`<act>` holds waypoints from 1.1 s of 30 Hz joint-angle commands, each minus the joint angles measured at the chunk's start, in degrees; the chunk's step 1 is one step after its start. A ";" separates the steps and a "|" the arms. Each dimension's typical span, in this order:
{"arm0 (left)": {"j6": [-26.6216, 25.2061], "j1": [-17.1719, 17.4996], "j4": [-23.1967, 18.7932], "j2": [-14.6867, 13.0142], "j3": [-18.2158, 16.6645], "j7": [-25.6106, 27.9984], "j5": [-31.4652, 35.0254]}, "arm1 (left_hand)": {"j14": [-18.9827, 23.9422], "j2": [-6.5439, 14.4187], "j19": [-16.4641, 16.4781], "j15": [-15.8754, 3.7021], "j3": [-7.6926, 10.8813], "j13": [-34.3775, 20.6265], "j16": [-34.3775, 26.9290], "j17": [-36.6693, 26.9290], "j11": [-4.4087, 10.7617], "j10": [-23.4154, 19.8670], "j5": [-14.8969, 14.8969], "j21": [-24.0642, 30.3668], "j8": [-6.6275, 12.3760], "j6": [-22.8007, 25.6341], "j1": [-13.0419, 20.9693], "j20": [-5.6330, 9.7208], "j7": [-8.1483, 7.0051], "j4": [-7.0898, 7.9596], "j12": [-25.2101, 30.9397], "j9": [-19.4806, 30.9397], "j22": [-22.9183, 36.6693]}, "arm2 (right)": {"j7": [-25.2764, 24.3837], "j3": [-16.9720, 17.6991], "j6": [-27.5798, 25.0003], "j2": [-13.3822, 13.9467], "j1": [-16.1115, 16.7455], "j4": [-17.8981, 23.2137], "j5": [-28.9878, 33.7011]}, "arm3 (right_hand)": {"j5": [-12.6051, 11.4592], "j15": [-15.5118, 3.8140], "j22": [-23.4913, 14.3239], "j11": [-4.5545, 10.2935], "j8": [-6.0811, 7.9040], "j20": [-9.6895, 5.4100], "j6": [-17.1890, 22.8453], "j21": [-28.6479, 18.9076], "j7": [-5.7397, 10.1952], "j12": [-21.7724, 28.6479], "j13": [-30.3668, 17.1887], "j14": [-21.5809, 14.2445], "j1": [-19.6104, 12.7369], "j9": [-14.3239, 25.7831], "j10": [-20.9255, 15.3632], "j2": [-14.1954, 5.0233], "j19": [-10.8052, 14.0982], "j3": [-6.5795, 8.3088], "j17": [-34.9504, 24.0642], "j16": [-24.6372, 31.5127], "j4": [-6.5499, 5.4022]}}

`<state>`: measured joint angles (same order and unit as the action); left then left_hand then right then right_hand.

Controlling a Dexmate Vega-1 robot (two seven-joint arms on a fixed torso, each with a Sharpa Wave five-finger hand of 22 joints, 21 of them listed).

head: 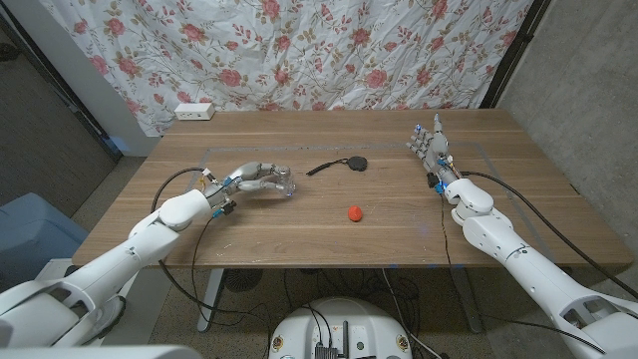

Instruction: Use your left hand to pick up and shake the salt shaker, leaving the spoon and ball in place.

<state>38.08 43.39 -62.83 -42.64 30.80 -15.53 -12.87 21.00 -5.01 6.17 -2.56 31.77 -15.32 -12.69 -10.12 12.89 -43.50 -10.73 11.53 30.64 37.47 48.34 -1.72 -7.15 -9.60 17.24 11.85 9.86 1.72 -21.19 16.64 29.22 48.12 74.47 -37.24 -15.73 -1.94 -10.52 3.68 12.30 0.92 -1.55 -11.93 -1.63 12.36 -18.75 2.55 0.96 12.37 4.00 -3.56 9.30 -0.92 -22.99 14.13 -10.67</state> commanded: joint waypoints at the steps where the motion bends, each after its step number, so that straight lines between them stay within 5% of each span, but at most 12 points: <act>1: 1.68 2.01 -4.05 -1.37 -2.45 6.15 3.25 | -0.08 0.63 -0.12 -7.65 -0.45 -0.17 0.20 -0.16 -0.11 -0.33 0.10 -0.35 0.40 0.36 -0.02 -0.20 0.14 -0.03 -0.10 0.10 -0.01 | -0.01 -0.01 -0.01 0.00 0.01 0.03 0.00 | -0.42 -1.95 -0.29 0.05 0.23 0.18 -0.02 -0.56 -0.43 0.21 -0.28 0.27 0.12 0.19 0.47 -5.61 0.31 -0.26 -0.20 0.20 -0.01; 12: 4.34 2.37 -5.17 -1.18 -3.93 11.63 7.93 | 0.02 1.04 -0.12 -7.50 -0.79 -0.28 0.31 -0.14 -0.10 -0.61 0.09 -0.42 0.54 0.68 0.08 -0.29 0.20 -0.04 -0.21 0.10 -0.01 | -0.02 -0.01 -0.01 0.00 0.02 0.04 0.00 | -0.42 -2.06 -0.29 0.02 0.22 0.14 -0.03 -0.56 -0.48 0.19 -0.31 0.19 0.13 0.19 0.50 -5.62 0.31 -0.27 -0.24 0.22 -0.02; 33: 16.47 -1.84 1.11 1.89 -4.46 21.50 20.72 | -0.51 1.65 -0.46 -7.02 -1.39 -0.31 0.82 -0.11 -0.12 0.42 -0.01 -0.65 0.27 0.06 0.84 -0.58 -0.59 -0.35 -1.19 0.04 -0.02 | -0.01 -0.01 0.00 -0.01 0.01 0.02 0.00 | -0.42 -1.98 -0.29 0.00 0.22 0.13 -0.04 -0.56 -0.44 0.19 -0.37 0.23 0.12 0.19 0.47 -5.63 0.30 -0.28 -0.29 0.19 -0.02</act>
<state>48.42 43.63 -64.98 -42.26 26.74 0.78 1.44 20.78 -3.82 5.64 -2.35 30.66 -15.42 -12.20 -10.13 12.67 -43.28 -10.58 11.18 30.55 37.41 48.81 -2.25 -7.19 -9.90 16.09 11.58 9.88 1.71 -21.20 16.64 29.22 48.14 74.52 -37.24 -15.73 -1.94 -10.52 3.68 12.30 0.92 -1.55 -11.93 -1.63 12.36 -19.04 2.55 0.96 12.37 4.00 -3.56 9.30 -0.92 -22.98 14.13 -10.67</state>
